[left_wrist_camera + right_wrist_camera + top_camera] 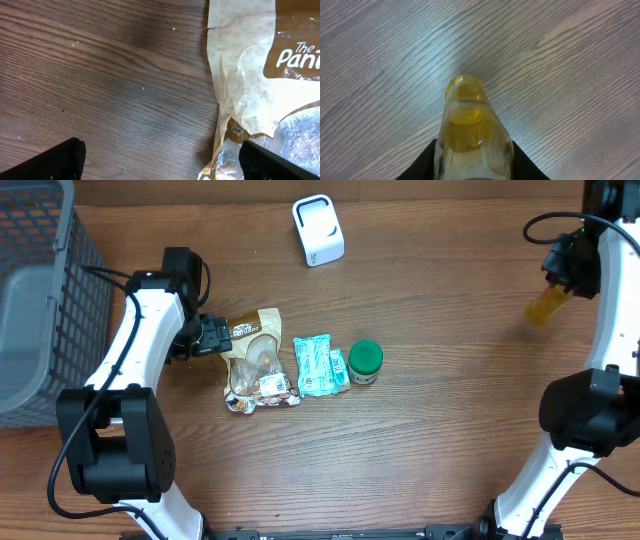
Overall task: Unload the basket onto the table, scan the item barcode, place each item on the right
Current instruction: 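Carry the bottle to the right and set it on the table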
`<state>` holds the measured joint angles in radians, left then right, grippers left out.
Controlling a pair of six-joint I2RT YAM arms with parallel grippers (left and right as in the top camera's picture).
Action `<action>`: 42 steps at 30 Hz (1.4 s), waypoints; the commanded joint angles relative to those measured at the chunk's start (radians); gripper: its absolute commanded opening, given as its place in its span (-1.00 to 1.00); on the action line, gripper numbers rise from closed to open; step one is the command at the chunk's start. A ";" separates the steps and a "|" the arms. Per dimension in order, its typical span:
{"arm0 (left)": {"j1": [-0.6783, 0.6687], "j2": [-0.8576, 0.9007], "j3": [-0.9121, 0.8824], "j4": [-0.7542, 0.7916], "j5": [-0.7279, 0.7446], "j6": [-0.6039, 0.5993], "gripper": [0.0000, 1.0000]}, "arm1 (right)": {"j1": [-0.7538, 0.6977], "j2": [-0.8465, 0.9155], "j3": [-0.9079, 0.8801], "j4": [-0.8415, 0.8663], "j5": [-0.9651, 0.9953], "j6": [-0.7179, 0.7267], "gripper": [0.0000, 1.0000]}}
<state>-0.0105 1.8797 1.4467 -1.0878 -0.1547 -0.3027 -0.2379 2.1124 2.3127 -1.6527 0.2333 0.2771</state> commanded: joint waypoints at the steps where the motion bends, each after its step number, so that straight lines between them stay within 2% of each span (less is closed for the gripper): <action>1: 0.003 0.007 0.015 0.001 -0.010 0.019 0.99 | -0.024 -0.008 0.003 0.007 -0.003 0.010 -0.45; 11: 0.003 0.007 0.015 0.001 -0.010 0.019 0.99 | -0.054 -0.008 -0.043 0.049 0.000 -0.012 -0.45; 16: 0.003 0.007 0.015 0.001 -0.010 0.019 0.99 | -0.063 -0.008 -0.149 0.129 0.000 -0.070 -0.40; 24: 0.003 0.007 0.014 0.002 -0.010 0.019 0.99 | -0.068 -0.008 -0.366 0.288 0.000 -0.069 -0.39; 26: 0.003 0.007 0.014 0.002 -0.010 0.019 0.99 | -0.068 -0.008 -0.397 0.311 0.000 -0.069 -0.33; 30: 0.003 0.007 0.014 0.002 -0.010 0.019 0.99 | -0.068 -0.008 -0.416 0.313 0.000 -0.069 -0.06; 32: 0.003 0.007 0.014 0.002 -0.010 0.019 0.99 | -0.068 -0.008 -0.415 0.313 0.001 -0.075 0.16; 33: 0.003 0.007 0.015 0.002 -0.010 0.019 0.99 | -0.069 -0.008 -0.415 0.313 0.001 -0.077 0.36; 35: 0.003 0.007 0.015 0.001 -0.010 0.019 0.99 | -0.068 -0.008 -0.415 0.313 0.001 -0.077 0.52; 39: 0.003 0.007 0.014 0.002 -0.010 0.019 0.99 | -0.068 -0.012 -0.371 0.286 0.053 -0.077 0.71; 42: 0.003 0.007 0.015 0.002 -0.010 0.019 0.99 | -0.068 -0.018 -0.269 0.219 0.117 -0.076 0.76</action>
<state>-0.0105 1.8797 1.4467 -1.0878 -0.1547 -0.3027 -0.3012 2.1128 1.9350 -1.4105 0.2745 0.1986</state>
